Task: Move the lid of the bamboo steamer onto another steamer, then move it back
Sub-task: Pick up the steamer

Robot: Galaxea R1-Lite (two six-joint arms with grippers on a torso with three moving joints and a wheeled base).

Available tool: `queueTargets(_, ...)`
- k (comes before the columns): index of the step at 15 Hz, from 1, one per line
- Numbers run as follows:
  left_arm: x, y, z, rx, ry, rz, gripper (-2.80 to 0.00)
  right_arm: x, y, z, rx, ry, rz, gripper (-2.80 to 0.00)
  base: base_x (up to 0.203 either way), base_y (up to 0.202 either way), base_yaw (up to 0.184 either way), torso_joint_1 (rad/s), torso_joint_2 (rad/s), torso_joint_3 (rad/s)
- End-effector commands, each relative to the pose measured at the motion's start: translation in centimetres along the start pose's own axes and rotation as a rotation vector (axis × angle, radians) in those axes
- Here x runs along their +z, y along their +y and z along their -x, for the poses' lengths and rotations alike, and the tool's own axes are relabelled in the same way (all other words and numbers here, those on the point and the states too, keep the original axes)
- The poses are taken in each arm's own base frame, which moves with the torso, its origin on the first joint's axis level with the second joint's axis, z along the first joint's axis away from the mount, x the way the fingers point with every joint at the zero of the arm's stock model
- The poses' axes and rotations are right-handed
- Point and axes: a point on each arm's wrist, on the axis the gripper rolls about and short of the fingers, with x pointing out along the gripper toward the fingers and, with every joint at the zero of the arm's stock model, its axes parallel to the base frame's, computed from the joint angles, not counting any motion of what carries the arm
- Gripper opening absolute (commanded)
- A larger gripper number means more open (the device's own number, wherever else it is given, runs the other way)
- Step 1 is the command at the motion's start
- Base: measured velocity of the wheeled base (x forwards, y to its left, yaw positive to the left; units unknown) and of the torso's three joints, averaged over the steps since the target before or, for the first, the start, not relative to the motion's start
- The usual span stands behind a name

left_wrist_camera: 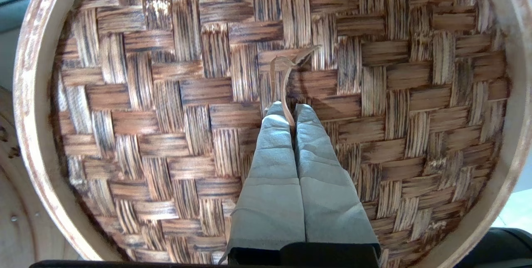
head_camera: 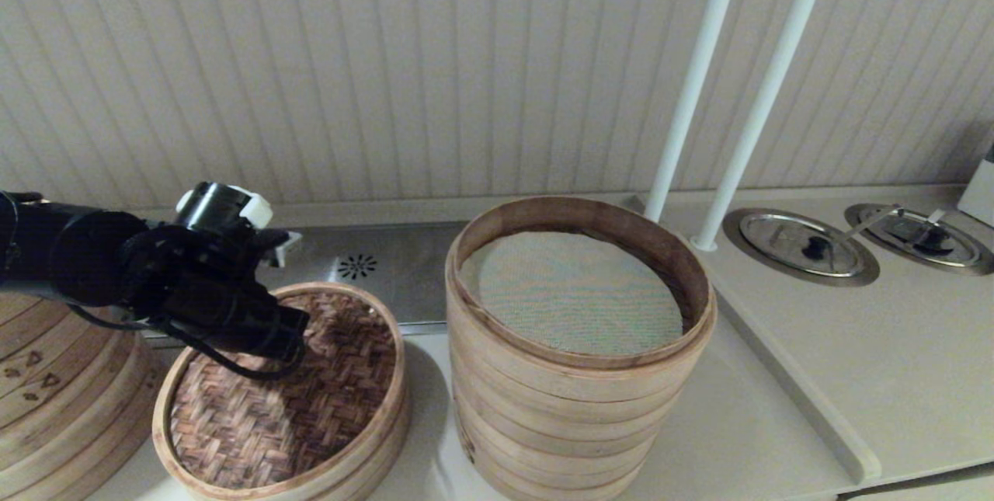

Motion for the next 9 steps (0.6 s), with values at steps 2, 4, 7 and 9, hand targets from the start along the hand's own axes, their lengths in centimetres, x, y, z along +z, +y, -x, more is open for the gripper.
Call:
queueTargets(2, 0.2, 0.0, 1.7, -0.021, -0.048, 0.000, -2.80, -0.1, 0.0, 0.0, 0.000, 0.004, -0.001, -2.80, 0.000, 0.000, 0.000, 0.000, 0.00, 0.000)
queueTargets(4, 0.0, 0.0, 2.5, -0.051, -0.064, -0.003, -2.80, -0.1, 0.0, 0.0, 0.000, 0.004, -0.001, -2.80, 0.000, 0.000, 0.000, 0.000, 0.00, 0.000)
queueTargets(7, -0.4, 0.0, 3.8, -0.060, -0.067, -0.004, -2.80, -0.1, 0.0, 0.0, 0.000, 0.004, -0.001, -2.80, 0.000, 0.000, 0.000, 0.000, 0.00, 0.000)
queueTargets(9, -0.6, -0.1, 4.7, -0.097, -0.075, -0.007, -2.80, -0.1, 0.0, 0.0, 0.000, 0.004, -0.001, -2.80, 0.000, 0.000, 0.000, 0.000, 0.00, 0.000)
